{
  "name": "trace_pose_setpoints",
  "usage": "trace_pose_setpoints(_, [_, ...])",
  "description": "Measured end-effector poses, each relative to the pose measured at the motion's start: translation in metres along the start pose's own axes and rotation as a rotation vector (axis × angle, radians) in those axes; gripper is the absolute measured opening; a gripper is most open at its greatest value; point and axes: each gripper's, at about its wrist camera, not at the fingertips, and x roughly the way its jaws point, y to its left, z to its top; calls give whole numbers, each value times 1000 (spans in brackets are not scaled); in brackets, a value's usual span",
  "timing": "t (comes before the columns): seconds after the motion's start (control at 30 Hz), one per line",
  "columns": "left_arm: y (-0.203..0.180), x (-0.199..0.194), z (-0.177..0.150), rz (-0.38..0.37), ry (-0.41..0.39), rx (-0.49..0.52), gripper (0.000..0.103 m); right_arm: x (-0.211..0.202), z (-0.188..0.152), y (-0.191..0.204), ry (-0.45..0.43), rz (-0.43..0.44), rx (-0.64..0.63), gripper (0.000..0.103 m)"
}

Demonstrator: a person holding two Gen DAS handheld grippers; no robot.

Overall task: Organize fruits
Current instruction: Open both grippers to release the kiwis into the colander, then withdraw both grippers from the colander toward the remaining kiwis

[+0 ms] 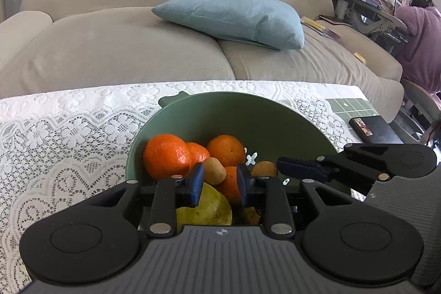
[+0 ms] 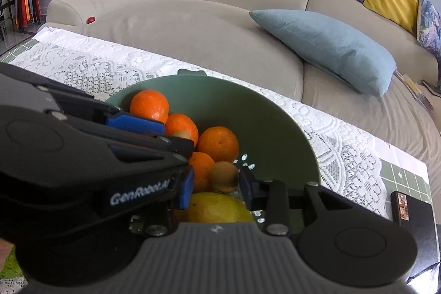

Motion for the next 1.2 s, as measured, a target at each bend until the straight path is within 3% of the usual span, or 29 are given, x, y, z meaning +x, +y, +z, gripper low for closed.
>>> trace_pose_setpoints(0.07, [1,-1,0,-16,1,-16,42,-1,0,2,1,-12,-13,38])
trace_pose_setpoints(0.3, [1,-3,0,-65,7,-52,44,-8,0,2,-1,-60,-52,49])
trace_pose_setpoints(0.43, [2,-11,-1,-59,3,-62,44,-11,1,2,-5,-56,-46,54])
trace_pose_setpoints(0.63, [3,-35,-3,-29,-20,-51,48,-25,3,11,-37,-68,-66,74])
trace_pose_setpoints(0.77, [6,-52,-8,8,-25,-38,49,-34,2,19,-60,-72,-88,76])
trace_pose_setpoints(0.87, [13,-66,-13,33,-37,-36,50,-44,1,25,-87,-49,-90,81])
trace_pose_setpoints(1.2, [51,-108,-39,102,-72,-57,54,-64,-1,65,-155,95,-111,84])
